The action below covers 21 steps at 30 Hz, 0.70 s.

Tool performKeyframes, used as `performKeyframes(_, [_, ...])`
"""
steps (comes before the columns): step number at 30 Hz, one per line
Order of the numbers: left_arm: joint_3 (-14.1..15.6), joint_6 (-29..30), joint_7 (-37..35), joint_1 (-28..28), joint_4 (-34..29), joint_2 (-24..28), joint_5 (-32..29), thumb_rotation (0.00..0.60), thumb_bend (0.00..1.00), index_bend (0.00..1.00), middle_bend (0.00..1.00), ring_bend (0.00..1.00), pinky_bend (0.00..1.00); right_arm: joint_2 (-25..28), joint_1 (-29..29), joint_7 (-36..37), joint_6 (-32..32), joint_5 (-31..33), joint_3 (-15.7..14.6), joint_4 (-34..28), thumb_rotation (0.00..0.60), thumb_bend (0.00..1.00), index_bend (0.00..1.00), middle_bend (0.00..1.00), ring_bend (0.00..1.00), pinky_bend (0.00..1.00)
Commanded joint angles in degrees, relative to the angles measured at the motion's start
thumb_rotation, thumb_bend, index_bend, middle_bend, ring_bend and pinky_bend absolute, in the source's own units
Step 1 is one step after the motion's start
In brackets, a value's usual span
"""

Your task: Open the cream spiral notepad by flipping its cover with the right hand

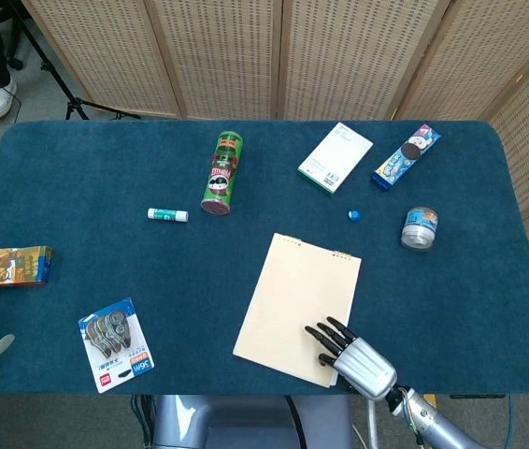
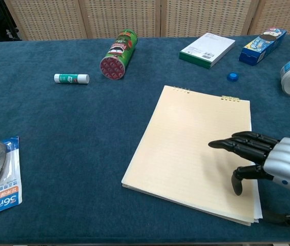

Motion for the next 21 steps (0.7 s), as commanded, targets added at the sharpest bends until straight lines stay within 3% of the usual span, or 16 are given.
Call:
performKeyframes(1, [0.0, 0.0, 0.0, 0.0, 0.0, 0.0, 0.0, 0.600, 0.00, 0.00, 0.00, 0.00, 0.00, -0.3, 0.3, 0.1, -0.2, 0.4, 0.2, 0.0, 0.600, 0.36, 0.44, 0.00, 0.00, 0.00])
performKeyframes(8, [0.0, -0.1, -0.3, -0.1, 0.0, 0.1, -0.1, 0.600, 0.00, 0.00, 0.00, 0.00, 0.00, -1.9, 0.7, 1.6, 0.7, 1.6, 1.2, 0.8, 0.600, 0.47, 0.45, 0.00, 0.00, 0.00])
performKeyframes(21, [0.0, -0.2, 0.2, -0.1, 0.0, 0.0, -0.1, 0.600, 0.00, 0.00, 0.00, 0.00, 0.00, -4.9, 2.6, 2.5, 0.9, 4.2, 4.1, 1.7, 0.600, 0.47, 0.45, 0.00, 0.00, 0.00])
